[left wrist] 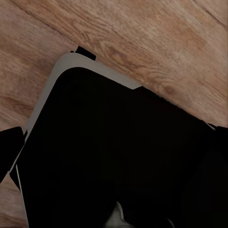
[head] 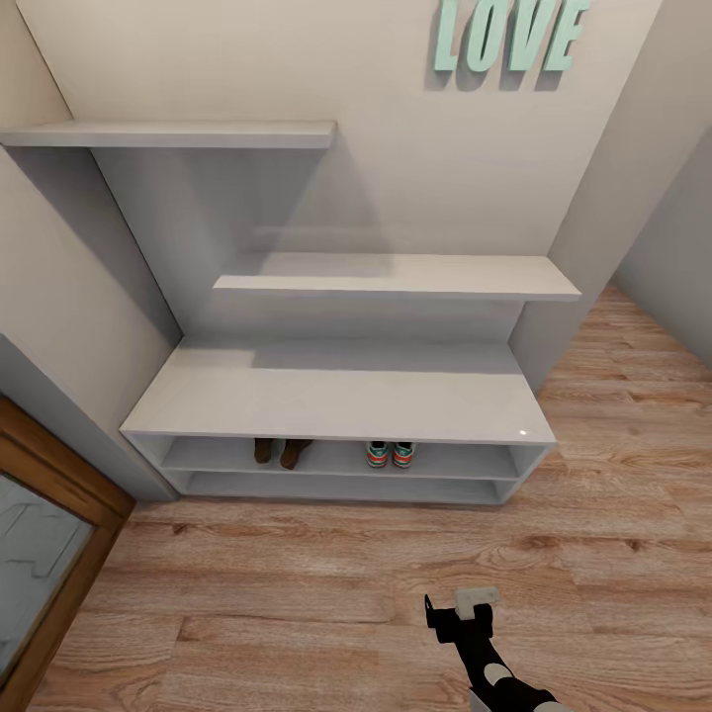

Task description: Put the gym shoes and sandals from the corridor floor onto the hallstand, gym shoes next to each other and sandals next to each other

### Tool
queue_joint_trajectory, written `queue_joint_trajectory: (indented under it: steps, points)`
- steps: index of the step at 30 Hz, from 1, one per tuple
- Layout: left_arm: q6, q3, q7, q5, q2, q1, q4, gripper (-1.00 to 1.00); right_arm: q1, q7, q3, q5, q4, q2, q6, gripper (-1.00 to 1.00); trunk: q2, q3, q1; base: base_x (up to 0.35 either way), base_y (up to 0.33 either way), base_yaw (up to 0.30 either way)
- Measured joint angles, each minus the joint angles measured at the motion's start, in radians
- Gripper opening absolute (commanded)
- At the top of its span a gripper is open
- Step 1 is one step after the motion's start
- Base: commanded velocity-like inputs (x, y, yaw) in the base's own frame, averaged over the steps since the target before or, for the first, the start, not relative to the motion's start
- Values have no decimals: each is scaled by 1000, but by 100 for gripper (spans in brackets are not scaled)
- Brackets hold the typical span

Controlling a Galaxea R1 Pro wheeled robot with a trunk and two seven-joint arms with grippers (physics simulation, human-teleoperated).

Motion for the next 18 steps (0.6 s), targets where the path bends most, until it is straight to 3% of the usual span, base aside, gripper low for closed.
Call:
queue_joint_trajectory:
  steps: [18]
  points:
    - [1, 2, 0, 0, 3, 0, 7, 100, 0, 0, 0, 0, 0, 0, 0, 100, 0, 0, 0, 0, 0, 0]
